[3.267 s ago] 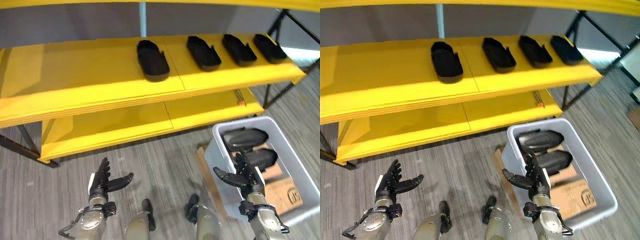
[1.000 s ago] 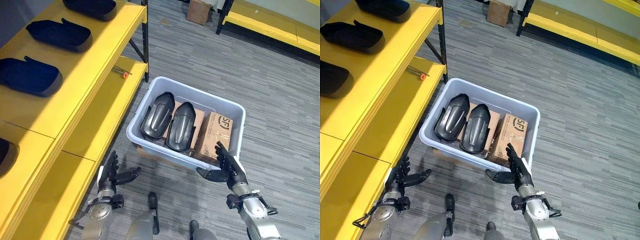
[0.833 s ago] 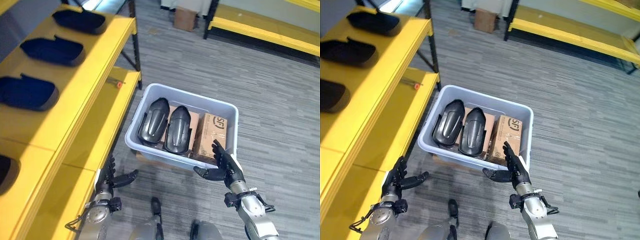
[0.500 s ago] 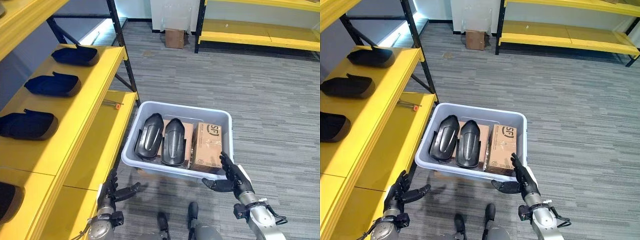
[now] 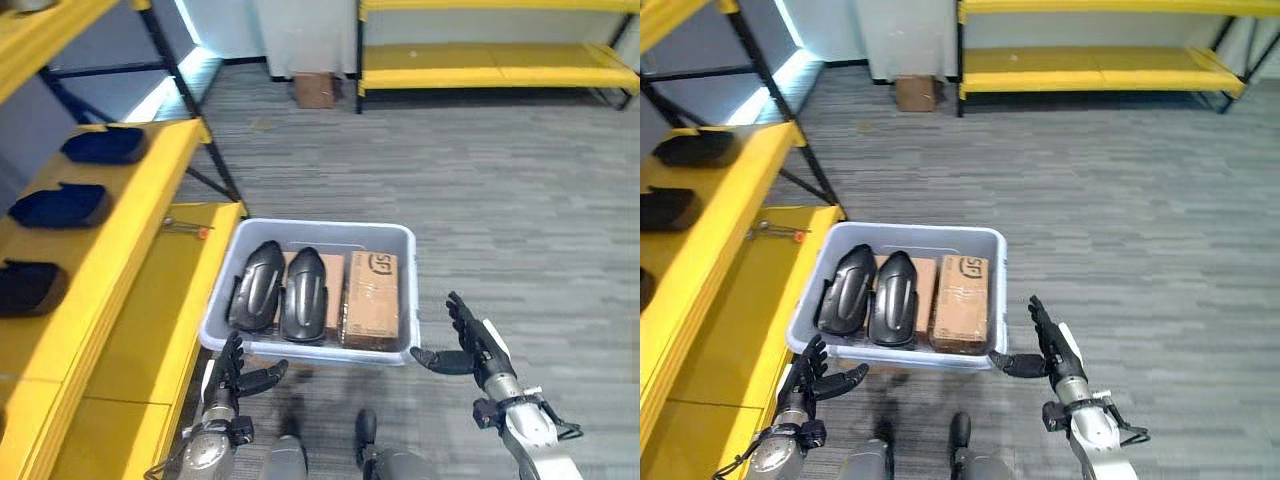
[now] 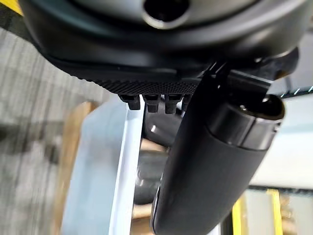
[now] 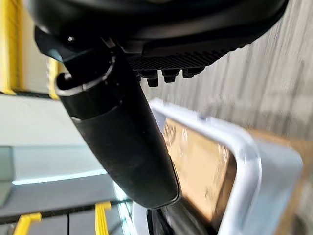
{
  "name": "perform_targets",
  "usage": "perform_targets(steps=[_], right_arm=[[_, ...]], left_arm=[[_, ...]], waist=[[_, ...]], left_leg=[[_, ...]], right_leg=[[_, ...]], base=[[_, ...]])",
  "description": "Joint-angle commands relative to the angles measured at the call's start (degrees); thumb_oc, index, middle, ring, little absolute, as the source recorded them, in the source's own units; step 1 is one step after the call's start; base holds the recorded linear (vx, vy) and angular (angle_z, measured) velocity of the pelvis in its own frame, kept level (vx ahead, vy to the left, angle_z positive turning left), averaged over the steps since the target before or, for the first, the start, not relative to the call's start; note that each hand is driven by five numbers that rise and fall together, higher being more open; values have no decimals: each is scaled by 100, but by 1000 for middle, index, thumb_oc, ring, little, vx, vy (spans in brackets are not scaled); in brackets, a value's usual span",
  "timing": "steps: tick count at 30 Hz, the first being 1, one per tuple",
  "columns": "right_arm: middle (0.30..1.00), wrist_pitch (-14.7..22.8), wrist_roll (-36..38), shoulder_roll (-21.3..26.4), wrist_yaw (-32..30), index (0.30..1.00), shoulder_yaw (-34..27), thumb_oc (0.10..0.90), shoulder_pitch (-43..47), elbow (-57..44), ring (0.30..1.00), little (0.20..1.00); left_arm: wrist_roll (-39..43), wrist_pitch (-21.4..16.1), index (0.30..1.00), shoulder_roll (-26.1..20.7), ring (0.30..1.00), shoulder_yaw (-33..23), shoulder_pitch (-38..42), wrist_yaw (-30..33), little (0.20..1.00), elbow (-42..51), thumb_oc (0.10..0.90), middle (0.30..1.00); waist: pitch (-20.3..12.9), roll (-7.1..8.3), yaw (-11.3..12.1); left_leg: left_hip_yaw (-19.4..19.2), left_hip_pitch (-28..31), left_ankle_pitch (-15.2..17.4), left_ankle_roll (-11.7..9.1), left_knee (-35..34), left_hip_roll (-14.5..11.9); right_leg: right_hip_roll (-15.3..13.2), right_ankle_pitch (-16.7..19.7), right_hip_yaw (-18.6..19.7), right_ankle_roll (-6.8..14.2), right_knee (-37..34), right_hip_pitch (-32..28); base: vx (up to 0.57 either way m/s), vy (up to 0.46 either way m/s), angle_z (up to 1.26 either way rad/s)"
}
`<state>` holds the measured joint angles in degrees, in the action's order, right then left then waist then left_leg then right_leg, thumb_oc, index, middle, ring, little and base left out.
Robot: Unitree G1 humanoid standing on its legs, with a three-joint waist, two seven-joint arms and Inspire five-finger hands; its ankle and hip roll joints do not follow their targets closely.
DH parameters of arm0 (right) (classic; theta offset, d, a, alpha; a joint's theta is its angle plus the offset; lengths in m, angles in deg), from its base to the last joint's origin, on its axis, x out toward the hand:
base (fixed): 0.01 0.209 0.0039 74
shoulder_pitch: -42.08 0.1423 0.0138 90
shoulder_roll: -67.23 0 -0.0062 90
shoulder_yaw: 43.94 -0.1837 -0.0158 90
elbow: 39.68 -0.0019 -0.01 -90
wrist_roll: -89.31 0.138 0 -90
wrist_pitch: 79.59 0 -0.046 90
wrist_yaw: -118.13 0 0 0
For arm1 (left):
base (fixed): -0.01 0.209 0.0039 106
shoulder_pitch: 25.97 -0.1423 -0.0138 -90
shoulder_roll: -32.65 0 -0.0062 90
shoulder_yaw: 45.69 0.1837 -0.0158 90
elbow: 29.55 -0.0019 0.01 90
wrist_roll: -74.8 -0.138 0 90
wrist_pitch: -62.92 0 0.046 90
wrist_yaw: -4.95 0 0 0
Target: Move parts from the plastic box to the shelf.
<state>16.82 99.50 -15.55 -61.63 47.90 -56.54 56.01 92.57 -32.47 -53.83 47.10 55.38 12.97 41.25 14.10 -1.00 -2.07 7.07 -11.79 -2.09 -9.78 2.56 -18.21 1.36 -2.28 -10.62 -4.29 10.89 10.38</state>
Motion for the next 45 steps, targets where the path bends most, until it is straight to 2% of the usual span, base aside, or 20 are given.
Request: perform_targets(steps=[1,2,4,7,8,9,15,21,23,24,25,26,33,38,41,45], right_arm=[[1000,616,56,199,-122,1000,-235,900,119,-635,1000,1000],[1000,610,44,186,-112,1000,-246,900,87,-656,1000,1000],[1000,612,-5,131,-145,1000,-189,900,139,-642,1000,1000],[1000,595,-52,89,-138,1000,-210,900,101,-679,1000,1000],[1000,583,-30,-32,-149,1000,-252,900,0,-684,1000,1000],[1000,582,-31,-34,-149,1000,-253,900,-2,-686,1000,1000],[1000,511,-255,-97,-146,1000,-228,900,-26,-820,1000,1000],[1000,543,-693,54,-256,1000,-340,900,10,-1026,1000,1000],[1000,576,-1107,246,-370,1000,-454,900,21,-1236,1000,1000],[1000,574,-1266,342,-407,1000,-494,900,52,-1277,1000,1000],[1000,601,-1625,674,-535,1000,-601,900,214,-1390,1000,1000],[1000,601,-1625,675,-535,1000,-600,900,216,-1389,1000,1000],[1000,524,-2220,1570,-721,1000,-447,900,1158,-1503,1000,1000],[1000,425,-2270,2000,-738,1000,35,900,2093,-1443,1000,1000],[1000,356,-2361,2221,-704,1000,332,900,2639,-1399,1000,1000],[1000,206,-2478,2310,-685,1000,919,900,3494,-1160,1000,1000]], left_arm=[[-52,-496,1000,-497,1000,-139,82,46,1000,856,900,1000],[-53,-504,1000,-509,1000,-136,91,16,1000,852,900,1000],[-66,-527,1000,-522,1000,-80,84,28,1000,845,900,1000],[-92,-528,1000,-556,1000,-70,39,-18,1000,891,900,1000],[-131,-533,1000,-616,1000,-57,-1,-27,1000,856,900,1000],[-131,-534,1000,-618,1000,-56,-1,-27,1000,854,900,1000],[-132,-556,1000,-761,1000,-117,2,73,1000,927,900,1000],[-177,-571,1000,-819,1000,-178,-11,136,1000,973,900,1000],[-194,-570,1000,-827,1000,-219,-51,169,1000,1044,900,1000],[-202,-573,1000,-830,1000,-244,-60,185,1000,1059,900,1000],[-189,-584,1000,-873,1000,-287,-83,188,1000,1111,900,1000],[-189,-584,1000,-873,1000,-287,-82,188,1000,1111,900,1000],[-247,-543,1000,-1099,1000,-218,18,189,1000,1191,900,1000],[-247,-500,1000,-1233,1000,-92,207,278,1000,1320,900,1000],[-219,-483,1000,-1246,1000,-29,342,309,1000,1394,900,1000],[-200,-459,1000,-1233,1000,56,479,417,1000,1459,900,1000]], waist=[[-204,-1,-51],[-199,-39,-54],[-199,-123,-45],[-184,-141,-33],[-146,-104,-50],[-144,-99,-50],[-97,55,-56],[-102,218,-33],[-85,316,-9],[-77,349,2],[-18,465,48],[-24,465,47],[253,690,249],[622,792,415],[848,794,482],[1070,819,592]], left_leg=[[-653,232,-921,197,-338,-3],[-791,379,-858,182,-462,-55],[-832,452,-837,115,-618,-76],[-959,478,-723,144,-542,29],[-1111,495,-633,143,-502,151],[-1112,498,-630,147,-498,159],[-1285,329,-297,345,-308,594],[-1360,106,-150,441,-158,768],[-1375,4,-113,480,-123,827],[-1372,-29,-107,486,-108,843],[-1336,-141,-75,513,-29,861],[-1335,-149,-77,514,-29,861],[-1173,-522,-106,507,132,835],[-1086,-817,-124,480,344,788],[-1029,-995,-140,438,462,740],[-983,-1198,-183,403,546,676]], right_leg=[[-433,-419,458,841,-462,-668],[-439,-454,477,849,-364,-617],[-442,-419,571,892,-308,-494],[-576,-352,609,985,-341,-500],[-780,-285,584,1097,-413,-588],[-787,-284,585,1102,-419,-595],[-1334,45,625,1418,-788,-634],[-1577,255,610,1558,-937,-539],[-1662,348,539,1618,-1003,-508],[-1677,379,522,1632,-1015,-493],[-1706,434,460,1660,-1025,-449],[-1706,436,460,1660,-1026,-442],[-1667,444,282,1636,-954,-283],[-1591,395,189,1569,-725,-86],[-1546,354,141,1521,-600,39],[-1469,375,99,1485,-547,216]], base=[[62,209,-6],[45,203,-8],[19,225,-10],[71,247,-10],[87,236,-2],[112,333,-3],[29,208,6],[16,119,-5],[13,83,2],[1,59,9],[-1,42,10],[-17,25,10],[-30,-17,13],[-50,-39,6],[-43,-34,12],[-39,-43,7]])
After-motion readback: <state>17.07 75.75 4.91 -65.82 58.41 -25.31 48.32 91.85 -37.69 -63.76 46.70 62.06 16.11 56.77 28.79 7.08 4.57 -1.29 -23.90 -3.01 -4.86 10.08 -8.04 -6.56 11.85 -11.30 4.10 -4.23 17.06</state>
